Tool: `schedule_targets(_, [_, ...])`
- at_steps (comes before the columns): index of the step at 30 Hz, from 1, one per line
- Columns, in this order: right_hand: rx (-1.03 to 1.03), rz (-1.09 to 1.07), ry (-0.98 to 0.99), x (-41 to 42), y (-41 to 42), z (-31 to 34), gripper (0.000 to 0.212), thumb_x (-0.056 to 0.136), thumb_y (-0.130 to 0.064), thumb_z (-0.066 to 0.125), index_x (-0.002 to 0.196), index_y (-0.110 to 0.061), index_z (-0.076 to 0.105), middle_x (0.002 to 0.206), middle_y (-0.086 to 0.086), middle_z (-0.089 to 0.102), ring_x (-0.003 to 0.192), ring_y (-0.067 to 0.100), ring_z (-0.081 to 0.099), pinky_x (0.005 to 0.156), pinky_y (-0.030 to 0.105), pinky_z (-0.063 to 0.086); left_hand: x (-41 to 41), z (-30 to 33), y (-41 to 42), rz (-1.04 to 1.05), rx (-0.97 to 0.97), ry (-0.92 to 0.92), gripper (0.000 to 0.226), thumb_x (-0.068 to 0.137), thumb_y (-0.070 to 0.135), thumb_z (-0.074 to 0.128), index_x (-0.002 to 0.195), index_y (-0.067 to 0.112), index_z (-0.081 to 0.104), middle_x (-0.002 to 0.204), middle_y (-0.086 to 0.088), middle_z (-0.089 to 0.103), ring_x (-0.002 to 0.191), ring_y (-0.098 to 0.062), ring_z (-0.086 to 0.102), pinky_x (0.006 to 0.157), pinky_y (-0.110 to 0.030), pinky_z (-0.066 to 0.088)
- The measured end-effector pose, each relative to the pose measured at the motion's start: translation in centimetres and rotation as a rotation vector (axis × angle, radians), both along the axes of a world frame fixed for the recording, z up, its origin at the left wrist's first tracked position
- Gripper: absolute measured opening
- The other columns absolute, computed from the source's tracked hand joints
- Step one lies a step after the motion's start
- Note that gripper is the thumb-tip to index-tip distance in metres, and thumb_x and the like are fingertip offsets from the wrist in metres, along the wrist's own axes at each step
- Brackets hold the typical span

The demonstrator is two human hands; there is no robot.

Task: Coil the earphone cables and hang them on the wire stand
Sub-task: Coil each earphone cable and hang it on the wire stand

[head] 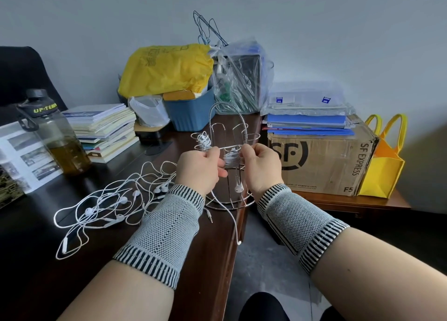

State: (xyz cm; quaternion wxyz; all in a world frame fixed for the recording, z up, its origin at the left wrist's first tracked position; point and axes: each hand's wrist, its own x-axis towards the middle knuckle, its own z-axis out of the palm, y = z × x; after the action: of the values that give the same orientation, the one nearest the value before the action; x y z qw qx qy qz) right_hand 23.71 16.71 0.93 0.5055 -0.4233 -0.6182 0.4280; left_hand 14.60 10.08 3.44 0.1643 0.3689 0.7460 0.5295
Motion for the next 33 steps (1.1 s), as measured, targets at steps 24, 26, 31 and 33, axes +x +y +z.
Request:
schedule_targets(24, [-0.013, -0.071, -0.022, 0.4, 0.5, -0.2, 0.033, 0.082, -0.03, 0.063, 0.063, -0.004, 0.063, 0.058, 0.007, 0.063, 0.052, 0.013, 0.05, 0.06, 0.034, 0.048, 1.0, -1.9, -2.1, -0.106, -0.028, 0.156, 0.048, 0.093, 0.02, 0.051, 0.046, 0.014, 0.056, 0.06, -0.014, 0.066, 0.059, -0.022, 0.06, 0.064, -0.034, 0.05])
schedule_targets(26, [0.008, -0.05, 0.029, 0.8, 0.3, -0.5, 0.027, 0.083, -0.026, 0.063, 0.069, -0.003, 0.063, 0.068, 0.009, 0.067, 0.057, 0.012, 0.053, 0.064, 0.032, 0.05, 1.3, -2.0, -2.3, -0.186, -0.071, 0.281, 0.045, 0.097, 0.023, 0.048, 0.055, 0.01, 0.056, 0.043, 0.005, 0.054, 0.045, -0.006, 0.047, 0.055, -0.027, 0.04])
schedule_targets(31, [0.115, 0.131, 0.019, 1.5, -0.4, -0.9, 0.028, 0.083, -0.02, 0.07, 0.057, -0.022, 0.059, 0.062, -0.008, 0.059, 0.058, 0.002, 0.053, 0.062, 0.023, 0.047, 1.7, -2.4, -2.0, -0.244, -0.123, 0.577, 0.028, 0.101, 0.023, 0.043, 0.082, 0.012, 0.059, 0.081, 0.003, 0.058, 0.083, -0.023, 0.056, 0.068, -0.028, 0.033])
schedule_targets(33, [0.133, 0.145, -0.057, 1.5, -0.8, -0.8, 0.034, 0.082, -0.027, 0.072, 0.051, -0.026, 0.058, 0.067, -0.006, 0.062, 0.064, 0.004, 0.057, 0.069, 0.025, 0.051, 1.9, -2.5, -2.0, -0.253, -0.151, 0.658, 0.022, 0.101, 0.02, 0.042, 0.106, 0.013, 0.063, 0.103, -0.001, 0.061, 0.099, -0.023, 0.056, 0.081, -0.028, 0.036])
